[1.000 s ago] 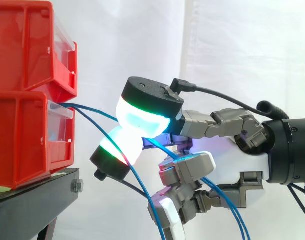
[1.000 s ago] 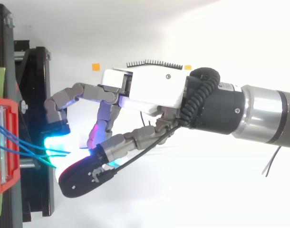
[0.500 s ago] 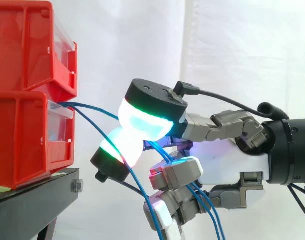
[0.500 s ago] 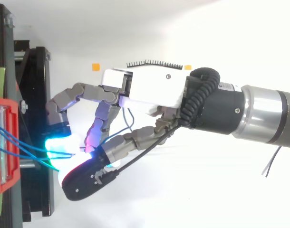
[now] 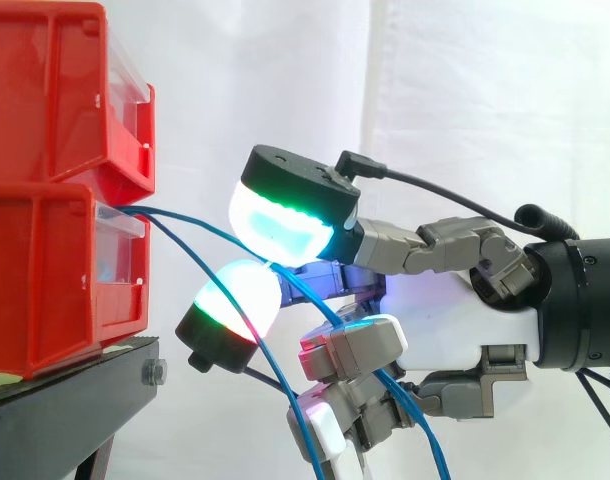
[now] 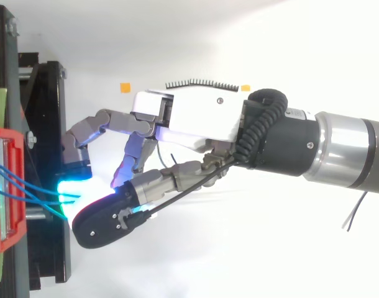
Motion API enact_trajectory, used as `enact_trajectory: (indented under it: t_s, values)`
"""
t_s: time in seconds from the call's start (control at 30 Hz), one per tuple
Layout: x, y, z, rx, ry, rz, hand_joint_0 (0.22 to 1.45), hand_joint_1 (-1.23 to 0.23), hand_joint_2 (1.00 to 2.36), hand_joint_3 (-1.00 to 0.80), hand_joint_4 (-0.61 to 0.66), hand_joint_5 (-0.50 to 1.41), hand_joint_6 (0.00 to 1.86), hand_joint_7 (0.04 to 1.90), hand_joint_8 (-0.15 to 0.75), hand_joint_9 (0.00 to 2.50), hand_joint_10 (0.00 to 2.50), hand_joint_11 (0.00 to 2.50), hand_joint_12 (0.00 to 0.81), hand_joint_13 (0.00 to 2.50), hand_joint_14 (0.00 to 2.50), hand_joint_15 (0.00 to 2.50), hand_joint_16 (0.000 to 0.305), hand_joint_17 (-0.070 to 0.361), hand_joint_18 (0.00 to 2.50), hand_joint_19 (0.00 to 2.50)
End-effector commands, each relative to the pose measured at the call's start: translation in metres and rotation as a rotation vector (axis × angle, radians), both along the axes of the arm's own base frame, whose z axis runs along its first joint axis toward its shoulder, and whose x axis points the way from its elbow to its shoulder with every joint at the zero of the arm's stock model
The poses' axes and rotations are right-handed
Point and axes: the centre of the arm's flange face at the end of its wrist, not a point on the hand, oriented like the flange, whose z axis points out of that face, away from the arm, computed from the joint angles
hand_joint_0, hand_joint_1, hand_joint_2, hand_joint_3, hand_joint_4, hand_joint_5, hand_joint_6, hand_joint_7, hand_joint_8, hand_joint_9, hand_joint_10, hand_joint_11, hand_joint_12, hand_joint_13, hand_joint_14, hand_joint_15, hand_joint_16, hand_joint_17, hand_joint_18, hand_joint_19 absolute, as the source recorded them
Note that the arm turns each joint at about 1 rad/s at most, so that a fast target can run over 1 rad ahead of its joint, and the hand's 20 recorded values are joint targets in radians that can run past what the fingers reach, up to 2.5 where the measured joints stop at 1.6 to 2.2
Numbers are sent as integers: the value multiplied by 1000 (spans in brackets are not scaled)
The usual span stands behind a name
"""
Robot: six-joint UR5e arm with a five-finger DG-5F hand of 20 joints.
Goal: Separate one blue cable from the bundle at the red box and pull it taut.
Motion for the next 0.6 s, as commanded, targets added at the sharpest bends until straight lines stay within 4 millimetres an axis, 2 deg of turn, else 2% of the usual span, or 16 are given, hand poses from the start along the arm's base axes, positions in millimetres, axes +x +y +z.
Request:
enact_trajectory:
  t_s: [0.0, 0.17, 0.33, 0.37, 0.43, 0.57]
  values:
    - [0, -1, 0, 0, 0, -1, 638, -697, 1012, -359, 33, -141, 797, 1214, 317, 1373, 31, 1414, 393, 1141, 25, 688, 45, 101, 992, 715]
    - [0, 1, 0, 0, 0, 1, 670, -822, 1014, -318, 39, -166, 818, 1203, 307, 1300, 31, 1402, 387, 1090, 24, 685, 46, 103, 962, 693]
    - [0, 1, 0, 0, 0, 1, 736, -855, 1008, -413, 1, -174, 827, 1272, 306, 1276, 29, 1386, 385, 1075, 24, 676, 45, 102, 937, 675]
    - [0, 1, 0, 0, 0, 1, 749, -840, 1000, -500, 11, -177, 864, 1223, 309, 1298, 29, 1403, 382, 1074, 24, 671, 45, 101, 936, 678]
    - [0, 1, 0, 0, 0, 1, 690, -781, 1000, -500, 49, -165, 880, 1260, 316, 1350, 28, 1451, 381, 1083, 25, 667, 44, 99, 941, 678]
    - [0, 1, 0, 0, 0, 1, 537, -629, 1000, -500, 79, -156, 873, 1209, 336, 1392, 28, 1455, 399, 1127, 23, 672, 47, 105, 988, 683]
